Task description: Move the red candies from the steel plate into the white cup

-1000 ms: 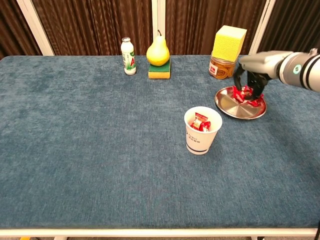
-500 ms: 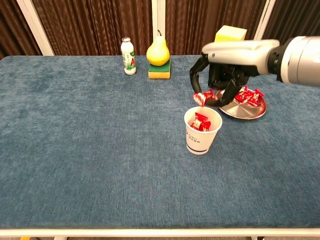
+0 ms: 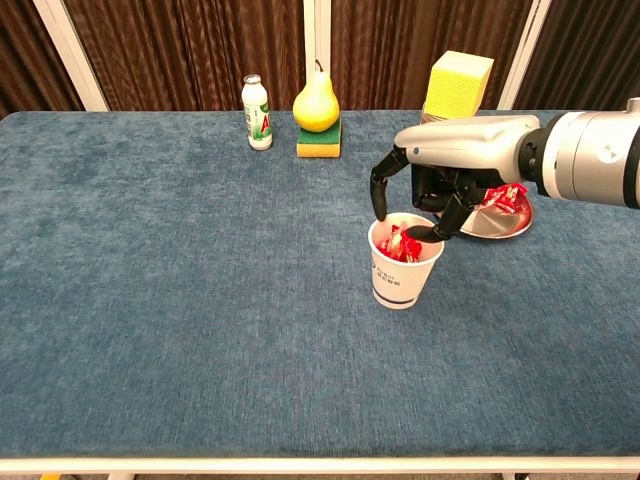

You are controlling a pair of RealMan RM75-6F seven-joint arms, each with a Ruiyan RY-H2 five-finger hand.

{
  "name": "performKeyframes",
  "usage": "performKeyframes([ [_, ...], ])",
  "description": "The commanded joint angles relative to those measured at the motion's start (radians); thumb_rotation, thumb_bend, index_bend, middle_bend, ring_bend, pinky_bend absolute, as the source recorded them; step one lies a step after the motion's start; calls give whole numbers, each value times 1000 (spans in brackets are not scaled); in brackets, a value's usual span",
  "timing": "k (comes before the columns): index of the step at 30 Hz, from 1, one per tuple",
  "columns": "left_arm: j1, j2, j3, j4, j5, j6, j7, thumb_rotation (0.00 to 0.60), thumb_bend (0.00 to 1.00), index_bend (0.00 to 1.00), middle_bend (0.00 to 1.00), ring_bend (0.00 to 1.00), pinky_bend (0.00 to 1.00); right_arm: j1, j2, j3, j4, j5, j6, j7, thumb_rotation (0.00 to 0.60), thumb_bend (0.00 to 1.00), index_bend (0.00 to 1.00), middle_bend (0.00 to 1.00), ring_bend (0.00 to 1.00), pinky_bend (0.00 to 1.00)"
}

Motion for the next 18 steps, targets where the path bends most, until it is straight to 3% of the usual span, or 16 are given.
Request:
performKeyframes([
  [1,0,0,0,-1,-1,-1,0,600,96,233,163,176,161,-1,3,0,-2,-5,3,6,600,327,339,947,972,1000],
  [8,-2,0,3,3,1,-3,0,600,96,233,163,176,161,-40,68,32,18,20,84,44,600,327,318,947,972,1000],
  [13,-1,-1,1,3,0,2,-3,600,96,233,163,176,161,-31,62,23,157,173,86,-30,600,327,323,948,972,1000],
  [18,4,-1,3,1,-3,7,-3,600,96,233,163,176,161,-1,-17,3,331,365,35,-110,600,327,350,948,972,1000],
])
